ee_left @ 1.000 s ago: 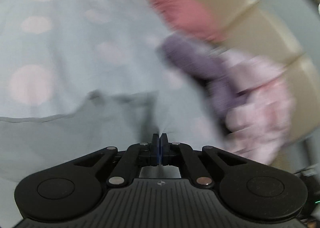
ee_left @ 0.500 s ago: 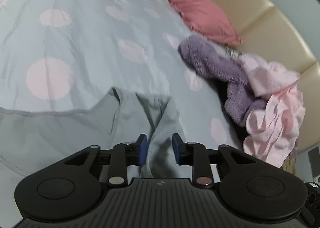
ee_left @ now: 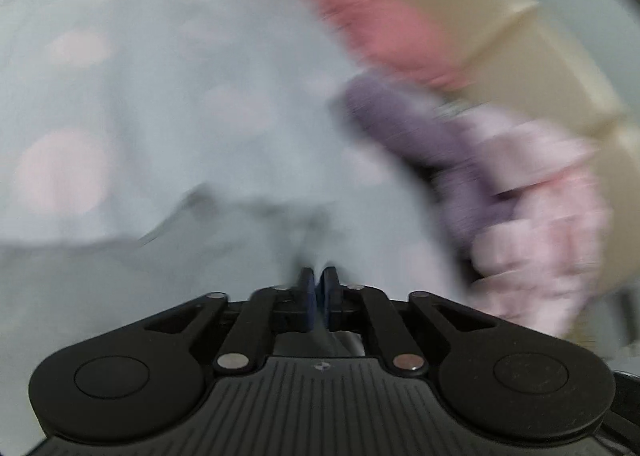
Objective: Fold clothes
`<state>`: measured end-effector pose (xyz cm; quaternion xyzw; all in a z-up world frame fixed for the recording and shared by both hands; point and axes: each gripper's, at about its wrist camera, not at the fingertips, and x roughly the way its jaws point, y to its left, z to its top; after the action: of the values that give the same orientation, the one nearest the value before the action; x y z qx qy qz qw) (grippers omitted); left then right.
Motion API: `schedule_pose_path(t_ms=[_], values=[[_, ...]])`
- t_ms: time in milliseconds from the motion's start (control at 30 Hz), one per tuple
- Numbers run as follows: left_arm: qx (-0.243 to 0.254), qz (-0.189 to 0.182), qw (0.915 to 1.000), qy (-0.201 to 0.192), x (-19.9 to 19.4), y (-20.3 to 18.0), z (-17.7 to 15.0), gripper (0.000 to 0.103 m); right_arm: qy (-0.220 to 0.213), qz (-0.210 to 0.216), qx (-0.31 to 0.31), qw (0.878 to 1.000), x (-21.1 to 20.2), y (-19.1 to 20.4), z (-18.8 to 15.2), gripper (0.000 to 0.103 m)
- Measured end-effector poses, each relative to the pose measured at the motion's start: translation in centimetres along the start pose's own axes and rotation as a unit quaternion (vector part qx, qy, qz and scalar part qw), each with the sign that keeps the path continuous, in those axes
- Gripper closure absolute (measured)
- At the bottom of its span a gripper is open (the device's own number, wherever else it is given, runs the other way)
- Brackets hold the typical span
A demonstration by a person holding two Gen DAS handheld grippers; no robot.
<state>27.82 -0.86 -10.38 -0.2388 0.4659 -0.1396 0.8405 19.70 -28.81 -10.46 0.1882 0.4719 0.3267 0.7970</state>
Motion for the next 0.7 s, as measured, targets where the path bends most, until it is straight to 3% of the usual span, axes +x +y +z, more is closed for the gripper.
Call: schedule_pose_path(t_ms=[100, 167, 200, 233, 300, 467, 567, 700], values=[[-0.027, -0.024, 0.9991, -0.02, -0.5, 1.3, -0.6, 0.098, 0.015, -0.009, -0.019, 1.0, 0.5, 0.4, -0.7, 0.072], [-0.042, -0.063, 0.9943, -0.074, -2.3, 2.3, -0.6, 0.094, 0.006, -0.016, -0.037, 0.999, 0.2, 0.7, -0.7, 0.071], [-0.049, -0.084, 0.99, -0.102, -3.3, 2.8, -0.6, 0.087, 0.0, -0.02, -0.043, 0.999, -0.1, 0.7, -0.3, 0.071], [-0.059, -0.091, 0.9864, -0.123, -4.0, 3.1, -0.5, 0.078, -0.006, -0.025, -0.05, 0.998, -0.5, 0.7, 0.0, 0.071], [-0.077, -0.082, 0.9839, -0.139, -5.4, 3.8, -0.4, 0.076, -0.018, -0.034, -0.062, 0.997, -1.1, 0.7, 0.7, 0.071], [0.002, -0.054, 0.997, -0.056, -8.4, 3.2, -3.6, 0.075, -0.051, -0.049, -0.079, 0.994, -2.7, 0.4, 2.4, 0.068], [0.06, -0.034, 0.9976, -0.005, -10.9, 2.7, -6.9, 0.074, -0.038, -0.032, -0.084, 0.995, -3.2, 1.0, 2.0, 0.066], [0.054, -0.008, 0.9974, 0.046, -14.7, 3.5, -12.0, 0.069, 0.006, 0.017, -0.11, 0.994, -4.3, 3.1, -0.4, 0.066]])
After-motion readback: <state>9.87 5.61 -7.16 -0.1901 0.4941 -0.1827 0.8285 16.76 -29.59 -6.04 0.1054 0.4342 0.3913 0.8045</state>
